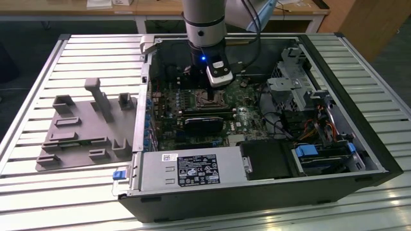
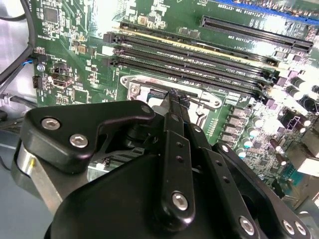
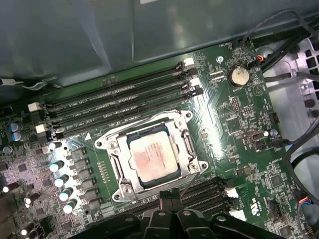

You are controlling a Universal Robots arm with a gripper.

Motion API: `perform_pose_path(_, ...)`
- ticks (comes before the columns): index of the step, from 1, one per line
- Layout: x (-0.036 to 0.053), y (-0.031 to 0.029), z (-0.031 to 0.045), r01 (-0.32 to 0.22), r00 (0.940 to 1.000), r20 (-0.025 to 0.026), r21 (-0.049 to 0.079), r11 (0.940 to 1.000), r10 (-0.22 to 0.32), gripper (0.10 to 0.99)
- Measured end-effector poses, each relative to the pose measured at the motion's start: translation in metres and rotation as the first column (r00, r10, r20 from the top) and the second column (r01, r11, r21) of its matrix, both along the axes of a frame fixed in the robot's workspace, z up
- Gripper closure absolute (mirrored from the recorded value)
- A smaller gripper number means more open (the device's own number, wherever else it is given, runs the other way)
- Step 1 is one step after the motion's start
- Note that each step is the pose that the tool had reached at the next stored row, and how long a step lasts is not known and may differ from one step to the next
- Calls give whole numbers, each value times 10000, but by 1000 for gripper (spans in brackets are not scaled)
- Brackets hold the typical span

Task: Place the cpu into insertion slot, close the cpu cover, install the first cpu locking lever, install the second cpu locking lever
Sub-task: 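Install the second cpu locking lever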

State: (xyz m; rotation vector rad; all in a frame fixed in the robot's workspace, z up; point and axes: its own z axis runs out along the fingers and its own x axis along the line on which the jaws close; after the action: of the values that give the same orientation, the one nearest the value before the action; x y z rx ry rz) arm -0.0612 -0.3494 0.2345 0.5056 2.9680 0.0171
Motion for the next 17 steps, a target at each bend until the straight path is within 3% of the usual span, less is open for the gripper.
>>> perform_pose_path(13,0,-32,15,-19,10000,0,-40,10000,19,980)
perform_pose_path(17,0,-39,10,-275,9996,-7,-65,9996,275,980)
